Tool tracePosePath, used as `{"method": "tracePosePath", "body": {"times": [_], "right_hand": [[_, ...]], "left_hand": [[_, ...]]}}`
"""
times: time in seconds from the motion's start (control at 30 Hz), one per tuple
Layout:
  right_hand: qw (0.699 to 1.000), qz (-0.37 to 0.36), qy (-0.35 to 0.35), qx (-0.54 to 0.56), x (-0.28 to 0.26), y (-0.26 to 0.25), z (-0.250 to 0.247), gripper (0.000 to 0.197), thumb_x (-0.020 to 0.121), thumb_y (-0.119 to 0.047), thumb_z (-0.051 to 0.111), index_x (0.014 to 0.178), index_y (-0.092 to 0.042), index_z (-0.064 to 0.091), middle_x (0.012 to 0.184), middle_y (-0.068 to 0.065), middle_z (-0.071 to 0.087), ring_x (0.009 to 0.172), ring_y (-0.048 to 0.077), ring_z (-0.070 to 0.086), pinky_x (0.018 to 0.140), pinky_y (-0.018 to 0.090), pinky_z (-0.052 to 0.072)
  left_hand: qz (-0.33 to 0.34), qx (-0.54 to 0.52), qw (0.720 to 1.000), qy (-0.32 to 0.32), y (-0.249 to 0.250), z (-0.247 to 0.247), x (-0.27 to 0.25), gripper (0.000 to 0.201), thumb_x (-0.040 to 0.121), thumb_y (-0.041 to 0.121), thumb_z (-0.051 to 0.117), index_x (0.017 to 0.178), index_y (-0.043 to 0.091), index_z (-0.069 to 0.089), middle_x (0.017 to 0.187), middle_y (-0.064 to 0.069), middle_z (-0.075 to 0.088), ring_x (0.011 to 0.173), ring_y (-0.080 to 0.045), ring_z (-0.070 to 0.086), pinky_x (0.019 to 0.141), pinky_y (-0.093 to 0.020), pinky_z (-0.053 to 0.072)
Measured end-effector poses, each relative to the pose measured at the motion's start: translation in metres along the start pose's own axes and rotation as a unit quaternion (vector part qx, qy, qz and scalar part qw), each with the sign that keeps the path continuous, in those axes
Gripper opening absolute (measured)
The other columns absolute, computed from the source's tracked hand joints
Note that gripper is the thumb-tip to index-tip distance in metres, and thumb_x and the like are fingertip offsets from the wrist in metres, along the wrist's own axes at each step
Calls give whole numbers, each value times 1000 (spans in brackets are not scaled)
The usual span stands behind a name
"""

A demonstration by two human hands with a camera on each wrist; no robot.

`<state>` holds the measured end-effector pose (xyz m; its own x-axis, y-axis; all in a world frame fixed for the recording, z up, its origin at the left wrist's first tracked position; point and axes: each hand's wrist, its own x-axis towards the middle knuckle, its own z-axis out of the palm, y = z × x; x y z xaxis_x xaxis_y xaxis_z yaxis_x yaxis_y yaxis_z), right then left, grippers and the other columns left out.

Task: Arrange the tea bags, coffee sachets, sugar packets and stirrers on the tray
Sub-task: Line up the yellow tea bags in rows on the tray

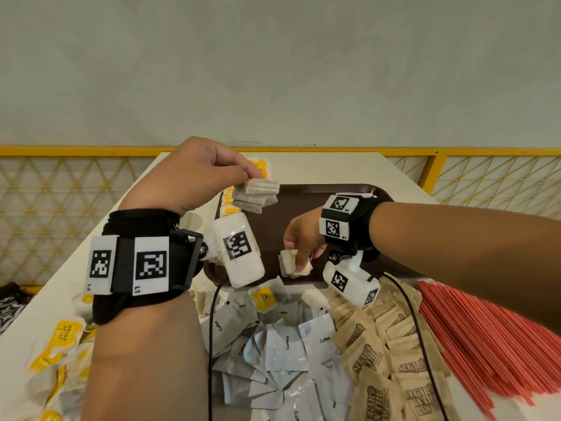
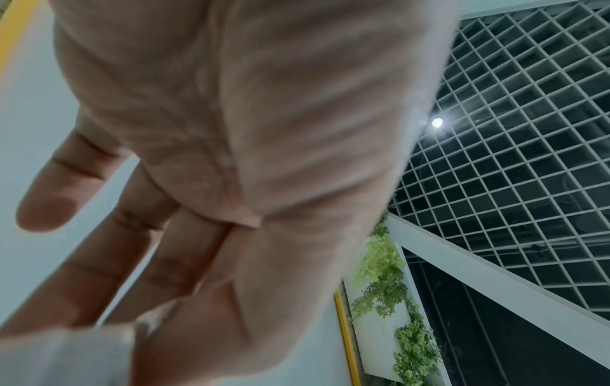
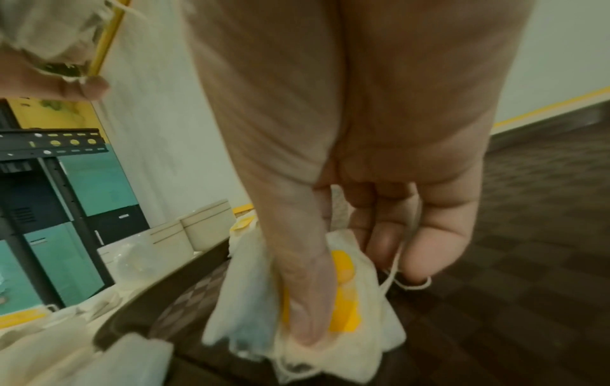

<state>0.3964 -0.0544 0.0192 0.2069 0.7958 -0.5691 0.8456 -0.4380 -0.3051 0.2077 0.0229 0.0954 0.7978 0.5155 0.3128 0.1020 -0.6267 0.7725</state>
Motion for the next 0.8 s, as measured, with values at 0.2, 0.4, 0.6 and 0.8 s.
{"method": "tracePosePath", "body": {"times": [0.2,0.4,0.6,0.8], "right_hand": [[992,-30,37,113,-9,5,-3,17,84,-2,68,93,-12,58,96,12,62,80,23,63,70,33,58],[968,-110,179,133,-17,5,-13,35,82,-5,70,112,-15,56,97,2,58,66,14,64,57,23,57],[949,-183,241,91,-18,-10,-17,10,86,-17,68,94,-14,65,77,-2,60,54,0,53,53,19,48],[954,-201,207,83,-4,-29,-2,19,84,-13,70,101,-7,64,79,5,63,46,1,49,46,15,43]], "left_hand": [[-13,-16,998,52,5,6,2,21,82,14,66,72,30,75,73,15,72,80,6,62,74,-13,41],[-28,26,997,73,7,-3,22,16,75,13,76,76,22,63,64,3,64,55,-6,51,61,-20,41],[-88,107,990,-13,-12,-8,40,32,76,12,78,104,14,64,78,-4,60,64,-13,54,60,-24,46],[-178,133,971,-90,-67,2,39,15,80,4,73,86,9,60,77,-10,63,62,-19,63,70,-34,58]]}}
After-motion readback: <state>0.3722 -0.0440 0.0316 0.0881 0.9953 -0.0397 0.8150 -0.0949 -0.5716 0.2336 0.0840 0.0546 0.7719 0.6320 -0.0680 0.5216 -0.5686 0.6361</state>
